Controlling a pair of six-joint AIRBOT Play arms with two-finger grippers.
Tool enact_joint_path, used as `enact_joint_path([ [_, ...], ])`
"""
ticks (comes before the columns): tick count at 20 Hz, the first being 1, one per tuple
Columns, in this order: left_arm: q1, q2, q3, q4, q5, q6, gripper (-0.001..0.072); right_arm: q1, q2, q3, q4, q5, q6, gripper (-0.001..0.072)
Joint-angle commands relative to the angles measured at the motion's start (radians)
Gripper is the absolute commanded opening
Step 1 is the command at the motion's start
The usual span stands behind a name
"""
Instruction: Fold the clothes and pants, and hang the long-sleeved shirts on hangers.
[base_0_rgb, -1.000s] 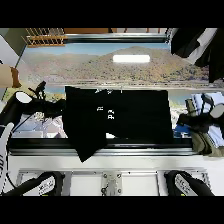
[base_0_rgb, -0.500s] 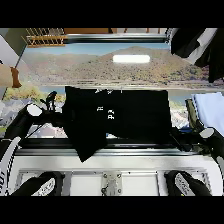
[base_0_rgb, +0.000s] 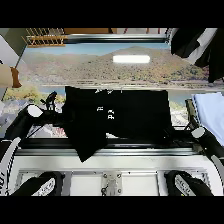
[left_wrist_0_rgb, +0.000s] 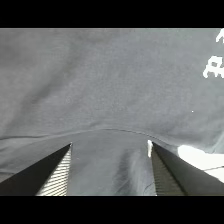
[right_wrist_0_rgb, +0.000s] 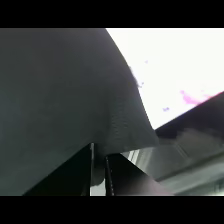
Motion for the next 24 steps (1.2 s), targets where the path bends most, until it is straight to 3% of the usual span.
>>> enact_joint_path([
  [1, 0.065, 0.004, -0.013, 0.004, -0.068, -0.002, 0.0494, 0.010, 0.002, 0.002, 0.006, -0.021, -0.001, 0.0014],
  [7, 0.218, 0.142, -0.277, 0.080, -0.093, -0.046, 0.0494, 0.010, 0.002, 0.002, 0.007, -0.007, -0.001, 0.0012],
  [11, 0.235, 0.201, -0.406, 0.066, -0.043, -0.047, 0.0493, 0.010, 0.002, 0.002, 0.007, -0.008, -0.001, 0.0012],
  [14, 0.166, 0.159, -0.426, 0.007, 0.003, -0.043, 0.0494, 0.010, 0.002, 0.002, 0.007, -0.008, -0.001, 0.0013],
  [19, -0.077, 0.016, -0.312, -0.005, 0.043, -0.064, 0.0485, 0.010, 0.002, 0.002, 0.007, -0.005, -0.001, 0.0013],
  [21, -0.128, -0.020, -0.267, 0.003, 0.049, -0.083, 0.0039, 0.010, 0.002, 0.003, 0.007, 0.002, -0.001, 0.0013],
  [24, -0.104, 0.005, -0.216, 0.024, -0.002, -0.092, 0.0007, 0.009, 0.002, 0.047, -0.027, 0.072, -0.032, 0.0012],
])
